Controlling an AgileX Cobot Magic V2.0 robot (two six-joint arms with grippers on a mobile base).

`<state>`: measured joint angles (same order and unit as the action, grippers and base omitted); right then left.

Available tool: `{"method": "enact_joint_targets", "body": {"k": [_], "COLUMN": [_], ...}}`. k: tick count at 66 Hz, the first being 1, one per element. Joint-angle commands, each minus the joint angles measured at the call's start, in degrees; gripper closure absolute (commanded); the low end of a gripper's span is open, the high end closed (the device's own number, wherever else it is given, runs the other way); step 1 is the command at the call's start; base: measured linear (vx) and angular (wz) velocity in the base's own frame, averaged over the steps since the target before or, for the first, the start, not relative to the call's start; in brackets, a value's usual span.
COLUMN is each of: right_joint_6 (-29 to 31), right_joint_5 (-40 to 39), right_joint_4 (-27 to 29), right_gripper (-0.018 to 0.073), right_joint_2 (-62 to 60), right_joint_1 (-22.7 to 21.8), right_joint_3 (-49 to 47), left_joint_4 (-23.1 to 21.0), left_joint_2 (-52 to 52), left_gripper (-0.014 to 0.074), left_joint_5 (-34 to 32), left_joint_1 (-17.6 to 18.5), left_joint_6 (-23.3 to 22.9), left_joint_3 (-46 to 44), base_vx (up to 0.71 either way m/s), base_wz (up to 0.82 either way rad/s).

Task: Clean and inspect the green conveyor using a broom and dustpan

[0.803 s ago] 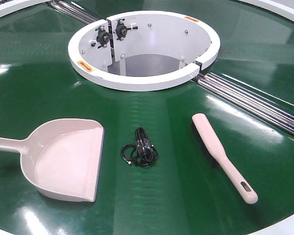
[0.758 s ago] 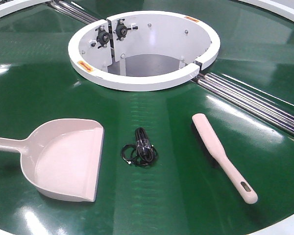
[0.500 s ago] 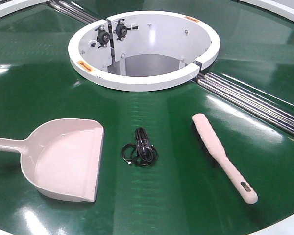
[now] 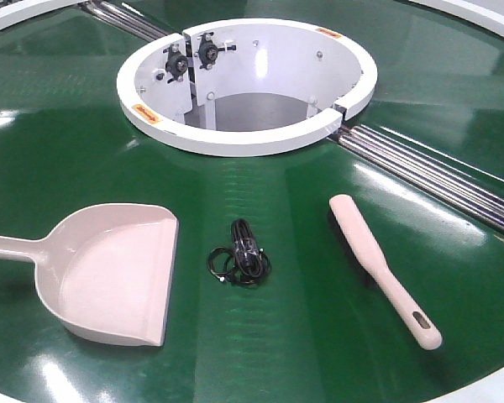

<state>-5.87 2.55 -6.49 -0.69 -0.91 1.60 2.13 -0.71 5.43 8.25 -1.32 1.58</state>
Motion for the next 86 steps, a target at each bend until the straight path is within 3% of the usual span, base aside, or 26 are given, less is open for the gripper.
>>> {"method": "enact_joint_targets", "body": {"k": [1, 20, 32, 36, 44, 60, 86], "right_joint_6": [0.29, 0.29, 0.29, 0.29, 0.29, 0.29, 0.29], "right_joint_5": [-3.93, -3.93, -3.93, -3.93, -3.93, -3.93, -3.93], "right_joint_4": [-0.62, -0.62, -0.62, -0.62, -0.62, -0.62, -0.62], "right_gripper": [0.0567, 0.0567, 0.0567, 0.0567, 0.0567, 0.0567, 0.0567], "right_joint_2": [-0.57, -0.57, -0.57, -0.57, -0.57, -0.57, -0.57], "right_joint_1": [-0.12, -0.12, -0.12, -0.12, -0.12, -0.12, -0.12], "right_joint_3": [0.19, 0.19, 0.19, 0.19, 0.19, 0.19, 0.19], "left_joint_4": [-0.06, -0.06, -0.08, -0.08, -0.08, 1.19, 1.61], "left_joint_2": [-0.82, -0.82, -0.82, -0.71, 1.74, 18.66, 33.91], "left_gripper": [0.0602, 0.0603, 0.0603, 0.0603, 0.0603, 0.0603, 0.0594], "left_joint_5": [-4.61, -5.11, -13.87, -13.65, -8.67, 13.58, 16.78], "left_joint_1": [-0.02, -0.02, -0.02, -0.02, -0.02, -0.02, -0.07], "left_joint_6": [-0.08, -0.08, -0.08, -0.08, -0.08, -0.02, -0.56], "left_joint_3": [0.56, 0.49, -0.75, -3.20, -11.77, -27.76, -29.39], "base_vx": [0.00, 0.00, 0.00, 0.00, 0.00, 0.00, 0.00], "base_wz": [0.00, 0.00, 0.00, 0.00, -0.01, 0.00, 0.00]}}
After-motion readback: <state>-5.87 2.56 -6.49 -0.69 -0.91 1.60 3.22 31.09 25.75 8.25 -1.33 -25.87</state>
